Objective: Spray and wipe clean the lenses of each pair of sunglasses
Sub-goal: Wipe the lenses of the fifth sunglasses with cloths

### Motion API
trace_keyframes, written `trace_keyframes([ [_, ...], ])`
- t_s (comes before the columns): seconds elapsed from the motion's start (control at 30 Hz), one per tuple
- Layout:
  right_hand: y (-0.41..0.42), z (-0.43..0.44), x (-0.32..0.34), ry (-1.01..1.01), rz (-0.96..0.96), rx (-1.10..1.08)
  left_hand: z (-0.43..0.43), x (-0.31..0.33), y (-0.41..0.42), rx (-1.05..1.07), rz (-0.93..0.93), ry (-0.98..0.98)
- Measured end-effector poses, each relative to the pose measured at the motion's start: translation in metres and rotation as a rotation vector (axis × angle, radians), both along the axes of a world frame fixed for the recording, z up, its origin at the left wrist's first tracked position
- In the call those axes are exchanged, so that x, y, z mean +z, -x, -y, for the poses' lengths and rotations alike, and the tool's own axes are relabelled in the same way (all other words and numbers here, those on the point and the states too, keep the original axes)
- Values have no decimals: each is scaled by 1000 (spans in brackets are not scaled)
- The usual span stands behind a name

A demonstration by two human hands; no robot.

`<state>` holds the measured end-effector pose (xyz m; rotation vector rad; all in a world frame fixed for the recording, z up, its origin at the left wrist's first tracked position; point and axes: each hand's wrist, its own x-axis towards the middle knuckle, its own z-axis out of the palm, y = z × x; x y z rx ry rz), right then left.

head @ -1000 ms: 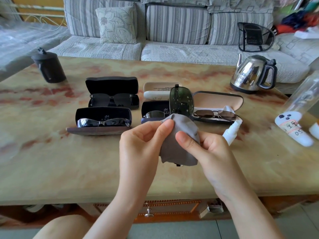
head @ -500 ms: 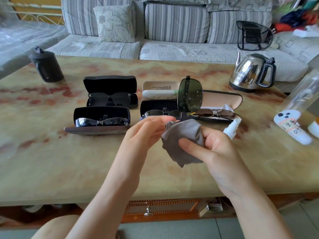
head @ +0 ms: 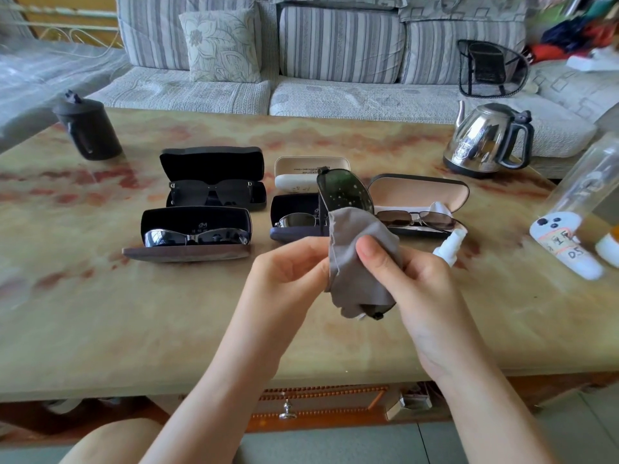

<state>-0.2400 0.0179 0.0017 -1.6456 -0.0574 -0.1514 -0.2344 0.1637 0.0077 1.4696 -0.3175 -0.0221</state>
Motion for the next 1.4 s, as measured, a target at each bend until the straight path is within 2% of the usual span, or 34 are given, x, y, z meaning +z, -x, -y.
trace_keyframes([
  [0.33, -1, -1, 4, -124, -94, -14, -1, -1, -4, -10, -82, -36],
  [0.63, 6, -5, 9, -148, -36, 152, -2, -1, -3, 6, -145, 94],
  [0.77, 5, -3, 5, -155, -70, 216, -4, 1, -2, -35, -218, 193],
  [1.13, 9, 3, 2, -45, -52, 374, -7, 8, -5, -45, -355, 377],
  [1.4, 9, 9, 2, 135, -19, 407, -7, 12, -2, 50, -295, 260],
])
